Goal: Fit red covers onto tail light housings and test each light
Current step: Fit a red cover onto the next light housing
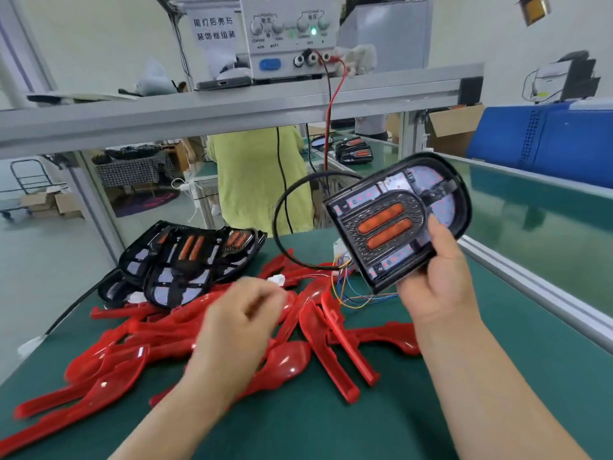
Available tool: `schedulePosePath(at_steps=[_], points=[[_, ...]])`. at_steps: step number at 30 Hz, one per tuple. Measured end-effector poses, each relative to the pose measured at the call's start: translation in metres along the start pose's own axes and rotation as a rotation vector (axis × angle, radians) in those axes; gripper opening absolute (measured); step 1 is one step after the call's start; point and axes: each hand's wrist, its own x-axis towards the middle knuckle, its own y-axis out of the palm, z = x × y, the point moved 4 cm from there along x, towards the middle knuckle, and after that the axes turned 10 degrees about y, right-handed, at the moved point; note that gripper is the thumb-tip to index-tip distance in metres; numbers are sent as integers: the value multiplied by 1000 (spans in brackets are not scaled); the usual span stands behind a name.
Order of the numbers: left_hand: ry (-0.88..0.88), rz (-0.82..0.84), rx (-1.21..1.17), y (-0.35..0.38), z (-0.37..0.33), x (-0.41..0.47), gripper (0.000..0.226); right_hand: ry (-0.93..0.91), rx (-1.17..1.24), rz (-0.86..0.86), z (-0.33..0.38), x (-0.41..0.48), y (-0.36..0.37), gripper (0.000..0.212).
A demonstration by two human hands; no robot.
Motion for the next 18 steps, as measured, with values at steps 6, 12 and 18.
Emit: schedulePosePath(at_steps=[6,12,18], points=[[301,687,341,56,-24,-18,24,31,0,-18,-12,2,-5,22],[-60,776,714,2,14,2,36,104,-72,-76,-35,4,-7,20],[-154,808,646,-4,21,-4,43,149,-57,-73,-50,-1,-8,22]])
